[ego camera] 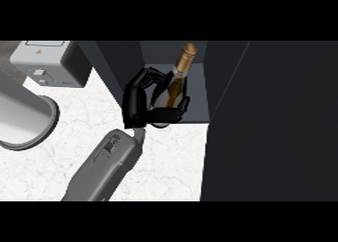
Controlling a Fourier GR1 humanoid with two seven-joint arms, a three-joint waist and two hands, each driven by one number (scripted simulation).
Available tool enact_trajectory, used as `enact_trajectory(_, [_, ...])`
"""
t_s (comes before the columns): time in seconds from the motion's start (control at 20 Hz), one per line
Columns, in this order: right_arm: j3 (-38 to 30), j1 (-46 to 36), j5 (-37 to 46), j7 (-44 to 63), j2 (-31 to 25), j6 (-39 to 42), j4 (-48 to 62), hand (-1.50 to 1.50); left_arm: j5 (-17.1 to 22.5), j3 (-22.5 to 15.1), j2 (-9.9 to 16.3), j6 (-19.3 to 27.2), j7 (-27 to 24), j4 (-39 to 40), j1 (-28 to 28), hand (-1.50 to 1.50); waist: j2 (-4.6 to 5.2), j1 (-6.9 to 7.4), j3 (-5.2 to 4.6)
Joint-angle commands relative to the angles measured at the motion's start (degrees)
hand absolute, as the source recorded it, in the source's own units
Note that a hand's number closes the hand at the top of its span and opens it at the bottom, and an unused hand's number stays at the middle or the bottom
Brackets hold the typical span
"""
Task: Pick up the wine, place it into the cabinet and close the cabinet
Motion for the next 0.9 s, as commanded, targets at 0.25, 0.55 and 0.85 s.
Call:
enact_trajectory(0.25, [0.5,7.1,-4.6,-0.7,0.8,2.0,-7.8,-1.50,2.1,4.7,-0.7,-5.6,0.7,7.0,-4.5,1.50,-0.01,-0.14,0.02])
enact_trajectory(0.55, [0.4,0.6,-4.4,-0.2,1.4,0.3,-3.1,-1.50,4.7,6.9,-0.7,-5.2,-4.8,20.9,-12.6,1.50,0.34,-0.75,-0.03])
enact_trajectory(0.85, [-2.9,4.3,-7.6,-1.9,0.0,3.0,-5.1,-1.50,4.3,8.8,-0.7,-4.2,-6.1,27.4,-17.6,1.50,0.29,-1.16,0.03])
